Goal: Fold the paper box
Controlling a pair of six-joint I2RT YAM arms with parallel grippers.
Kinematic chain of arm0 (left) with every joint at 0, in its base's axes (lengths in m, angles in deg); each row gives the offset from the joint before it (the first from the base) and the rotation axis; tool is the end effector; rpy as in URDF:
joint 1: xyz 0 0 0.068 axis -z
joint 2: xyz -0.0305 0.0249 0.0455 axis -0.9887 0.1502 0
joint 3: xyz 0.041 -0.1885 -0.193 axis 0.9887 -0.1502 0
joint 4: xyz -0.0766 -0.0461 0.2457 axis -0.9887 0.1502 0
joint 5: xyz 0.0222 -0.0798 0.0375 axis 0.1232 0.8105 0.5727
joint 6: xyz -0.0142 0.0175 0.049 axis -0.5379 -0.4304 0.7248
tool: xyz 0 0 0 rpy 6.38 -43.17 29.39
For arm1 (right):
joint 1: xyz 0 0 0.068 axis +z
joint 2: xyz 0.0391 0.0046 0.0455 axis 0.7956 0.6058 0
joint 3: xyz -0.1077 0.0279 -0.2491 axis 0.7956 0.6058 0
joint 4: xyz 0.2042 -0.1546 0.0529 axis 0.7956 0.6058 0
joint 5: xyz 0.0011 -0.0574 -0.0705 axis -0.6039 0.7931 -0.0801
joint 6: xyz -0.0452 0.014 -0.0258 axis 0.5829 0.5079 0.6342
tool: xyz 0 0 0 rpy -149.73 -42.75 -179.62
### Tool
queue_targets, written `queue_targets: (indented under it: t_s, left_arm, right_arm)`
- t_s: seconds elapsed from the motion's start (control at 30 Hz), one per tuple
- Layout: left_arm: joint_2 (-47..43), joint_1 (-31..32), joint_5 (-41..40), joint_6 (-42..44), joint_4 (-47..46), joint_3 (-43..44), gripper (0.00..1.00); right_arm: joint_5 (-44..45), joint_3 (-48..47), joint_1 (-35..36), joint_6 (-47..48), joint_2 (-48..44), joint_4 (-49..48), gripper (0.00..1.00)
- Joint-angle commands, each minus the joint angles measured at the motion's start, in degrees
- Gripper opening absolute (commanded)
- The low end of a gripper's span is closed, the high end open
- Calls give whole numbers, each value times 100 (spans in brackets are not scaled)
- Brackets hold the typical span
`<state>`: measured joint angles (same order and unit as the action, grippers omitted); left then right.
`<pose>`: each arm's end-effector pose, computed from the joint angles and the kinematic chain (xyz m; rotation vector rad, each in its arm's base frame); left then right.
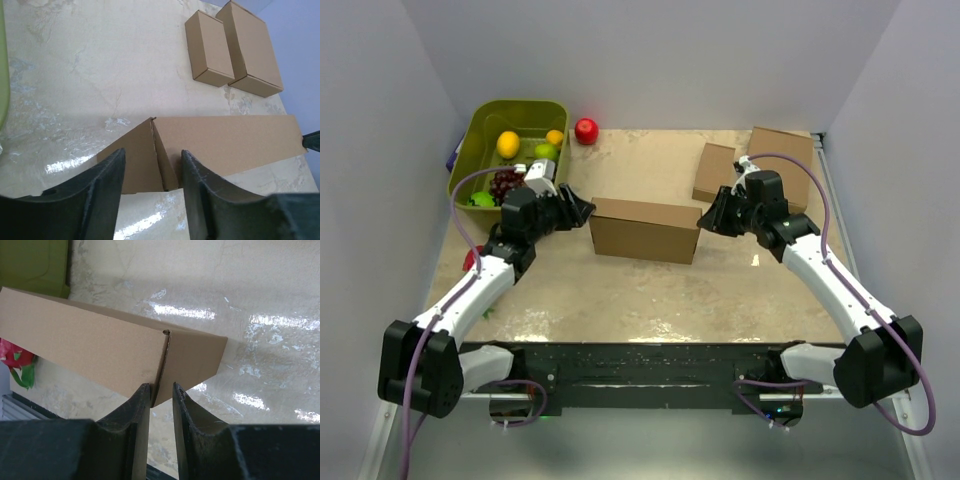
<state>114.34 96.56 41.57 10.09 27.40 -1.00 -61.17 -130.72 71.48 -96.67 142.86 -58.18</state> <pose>0.2568 -0.0786 0.2704 -0.0884 1.9439 -0.7632 0.2592 0.0950 0.2956 0.1116 2.3259 0.6470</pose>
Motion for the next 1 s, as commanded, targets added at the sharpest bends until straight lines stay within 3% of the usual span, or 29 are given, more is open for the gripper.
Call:
queue_targets:
  t_s: [0.0,0.23,0.53,0.97]
  left_arm:
    - [92,-70,26,-103,-311,-170,49]
    - [100,-79,105,-77,-75,-434,39]
    - [250,-88,-167,205,550,-750,38]
    - [654,-254,359,-401,-64,-1646,34]
  right_arm:
    - [1077,548,-83,542,435,1452,25]
    - [1085,530,-75,550,426,1452,25]
    - [1077,689,-75,506,303,1364,25]
    - [831,706,-75,541,259,1294,25]
